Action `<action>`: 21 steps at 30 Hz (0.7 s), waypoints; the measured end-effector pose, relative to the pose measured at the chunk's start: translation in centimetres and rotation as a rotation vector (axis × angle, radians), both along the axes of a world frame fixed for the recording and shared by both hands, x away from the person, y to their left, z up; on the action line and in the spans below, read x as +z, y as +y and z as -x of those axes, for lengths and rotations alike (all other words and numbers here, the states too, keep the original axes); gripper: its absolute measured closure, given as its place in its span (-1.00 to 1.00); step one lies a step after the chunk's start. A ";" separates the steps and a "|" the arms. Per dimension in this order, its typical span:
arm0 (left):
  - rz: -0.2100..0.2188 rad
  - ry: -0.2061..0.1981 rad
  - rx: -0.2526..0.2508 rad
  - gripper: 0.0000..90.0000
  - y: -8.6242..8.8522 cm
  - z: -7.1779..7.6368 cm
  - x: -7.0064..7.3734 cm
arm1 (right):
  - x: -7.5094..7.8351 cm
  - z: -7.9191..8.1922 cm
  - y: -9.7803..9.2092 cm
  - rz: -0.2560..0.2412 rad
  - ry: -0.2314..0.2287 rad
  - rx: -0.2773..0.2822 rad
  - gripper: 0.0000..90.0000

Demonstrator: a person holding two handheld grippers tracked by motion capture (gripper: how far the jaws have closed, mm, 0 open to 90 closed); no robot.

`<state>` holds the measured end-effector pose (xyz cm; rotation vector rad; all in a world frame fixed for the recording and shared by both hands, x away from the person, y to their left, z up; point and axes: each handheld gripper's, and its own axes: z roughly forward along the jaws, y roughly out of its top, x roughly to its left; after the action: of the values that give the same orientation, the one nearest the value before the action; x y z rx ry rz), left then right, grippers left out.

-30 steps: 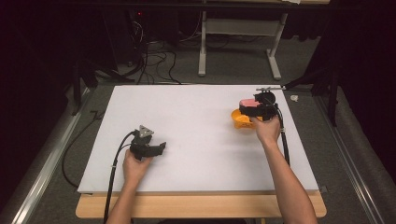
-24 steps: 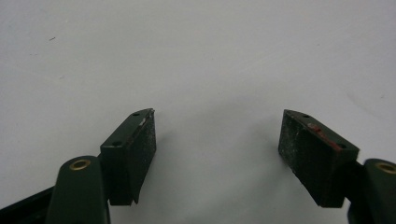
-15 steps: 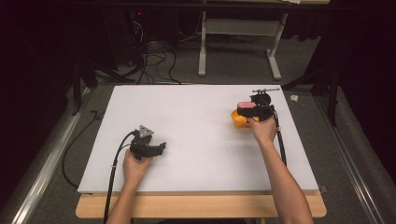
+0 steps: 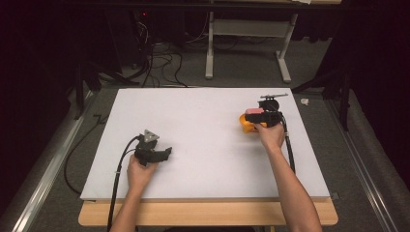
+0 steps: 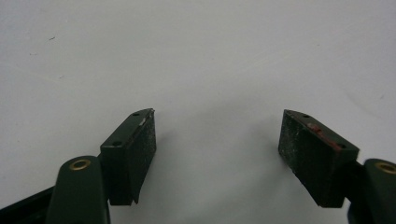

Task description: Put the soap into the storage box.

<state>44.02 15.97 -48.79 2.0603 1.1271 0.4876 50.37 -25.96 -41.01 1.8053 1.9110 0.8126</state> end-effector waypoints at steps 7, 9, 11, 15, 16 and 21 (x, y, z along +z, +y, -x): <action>-0.001 0.000 0.000 -0.38 0.0 0.0 0.0 | -0.7 -0.3 0.1 0.009 0.026 -0.018 -0.69; 0.000 0.000 0.000 -0.38 0.0 0.0 0.0 | -0.8 -0.3 0.1 0.012 0.030 -0.019 -0.69; -0.001 0.000 0.000 -0.38 0.0 0.0 0.0 | -0.8 -0.4 0.1 0.011 0.032 -0.022 -0.69; -0.001 0.000 0.000 -0.38 0.0 0.0 0.0 | -1.0 -0.5 0.1 0.011 0.034 -0.024 -0.69; 0.000 0.000 0.000 -0.38 0.0 0.0 0.0 | -1.1 -0.5 0.1 0.012 0.042 -0.026 -0.70; -0.001 0.000 0.000 -0.38 0.0 0.0 0.0 | -1.3 -0.6 0.1 0.009 0.049 -0.031 -0.70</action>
<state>44.01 15.97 -48.79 2.0609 1.1266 0.4882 50.93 -25.91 -42.30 1.8612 1.9089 0.7554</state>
